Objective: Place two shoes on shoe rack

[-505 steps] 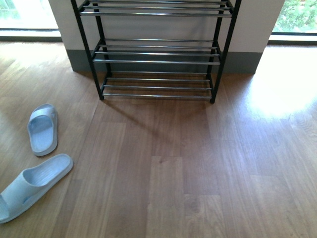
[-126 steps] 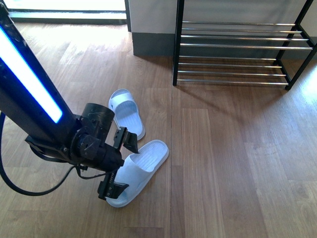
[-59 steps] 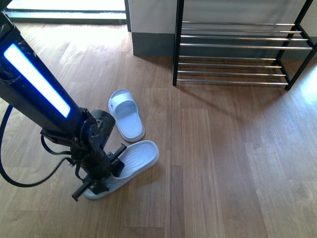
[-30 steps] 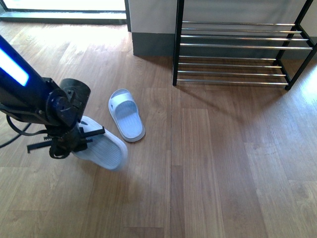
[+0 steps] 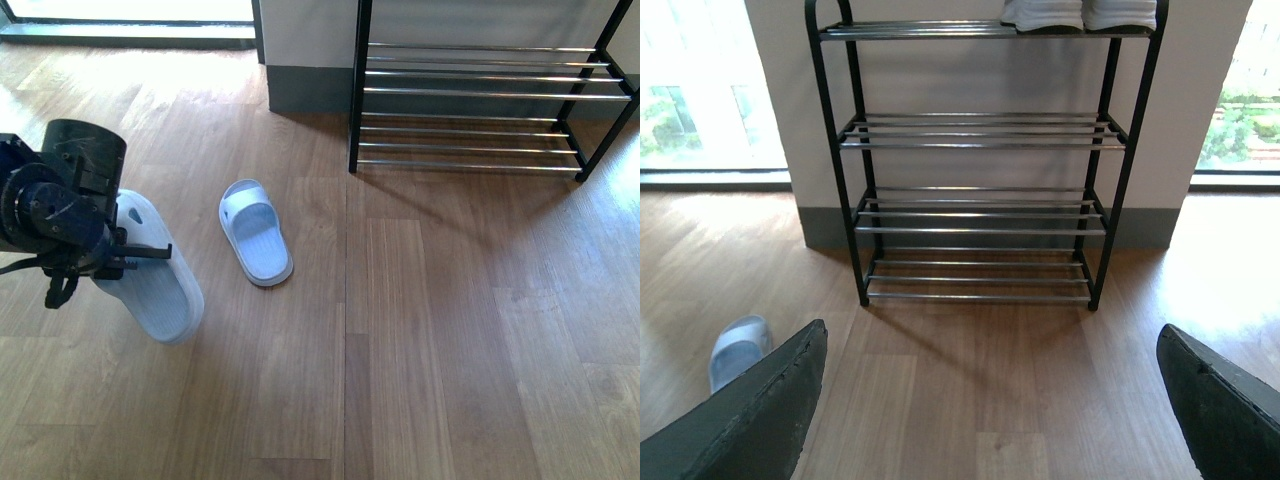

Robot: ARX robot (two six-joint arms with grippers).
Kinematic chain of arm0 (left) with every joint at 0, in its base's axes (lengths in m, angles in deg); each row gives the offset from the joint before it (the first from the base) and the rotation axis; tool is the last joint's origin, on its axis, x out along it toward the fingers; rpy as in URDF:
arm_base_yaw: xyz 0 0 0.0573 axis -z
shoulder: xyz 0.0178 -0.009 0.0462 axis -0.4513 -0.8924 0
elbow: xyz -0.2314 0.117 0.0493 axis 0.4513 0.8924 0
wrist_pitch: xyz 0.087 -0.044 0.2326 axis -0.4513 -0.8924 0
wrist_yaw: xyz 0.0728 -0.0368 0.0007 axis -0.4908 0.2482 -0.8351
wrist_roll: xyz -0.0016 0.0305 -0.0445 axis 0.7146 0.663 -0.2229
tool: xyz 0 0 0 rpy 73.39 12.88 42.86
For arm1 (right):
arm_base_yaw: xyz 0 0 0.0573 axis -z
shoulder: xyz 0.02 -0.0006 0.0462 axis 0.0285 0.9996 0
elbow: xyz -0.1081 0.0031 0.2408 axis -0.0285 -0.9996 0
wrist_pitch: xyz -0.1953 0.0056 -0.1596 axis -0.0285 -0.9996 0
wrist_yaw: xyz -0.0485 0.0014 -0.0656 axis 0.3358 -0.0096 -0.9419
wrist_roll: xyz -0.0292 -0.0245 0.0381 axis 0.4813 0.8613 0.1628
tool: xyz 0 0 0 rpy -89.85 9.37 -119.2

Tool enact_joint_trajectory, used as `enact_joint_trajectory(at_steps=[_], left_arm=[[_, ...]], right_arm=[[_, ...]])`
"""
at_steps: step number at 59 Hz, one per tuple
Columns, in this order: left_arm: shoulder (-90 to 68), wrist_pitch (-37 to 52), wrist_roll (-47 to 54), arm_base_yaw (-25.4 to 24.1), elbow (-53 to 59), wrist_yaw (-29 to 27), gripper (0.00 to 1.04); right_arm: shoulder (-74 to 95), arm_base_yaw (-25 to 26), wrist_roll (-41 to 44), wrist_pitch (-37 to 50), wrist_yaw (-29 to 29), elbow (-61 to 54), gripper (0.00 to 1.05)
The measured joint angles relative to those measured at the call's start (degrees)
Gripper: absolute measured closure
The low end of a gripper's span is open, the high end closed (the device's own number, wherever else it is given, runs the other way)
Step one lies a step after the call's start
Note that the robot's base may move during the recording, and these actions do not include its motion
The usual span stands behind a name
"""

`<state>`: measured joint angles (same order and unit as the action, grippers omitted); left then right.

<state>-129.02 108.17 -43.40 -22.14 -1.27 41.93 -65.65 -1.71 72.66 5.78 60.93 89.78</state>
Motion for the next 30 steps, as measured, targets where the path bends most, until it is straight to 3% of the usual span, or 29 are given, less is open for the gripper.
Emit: enact_joint_trajectory(at_steps=[30], left_arm=[[31.8, 12.1, 7.6, -2.3, 23.7, -1.5, 1.03]], right_arm=[[0.0, 0.0, 0.0, 0.0, 0.0, 0.0, 0.09]])
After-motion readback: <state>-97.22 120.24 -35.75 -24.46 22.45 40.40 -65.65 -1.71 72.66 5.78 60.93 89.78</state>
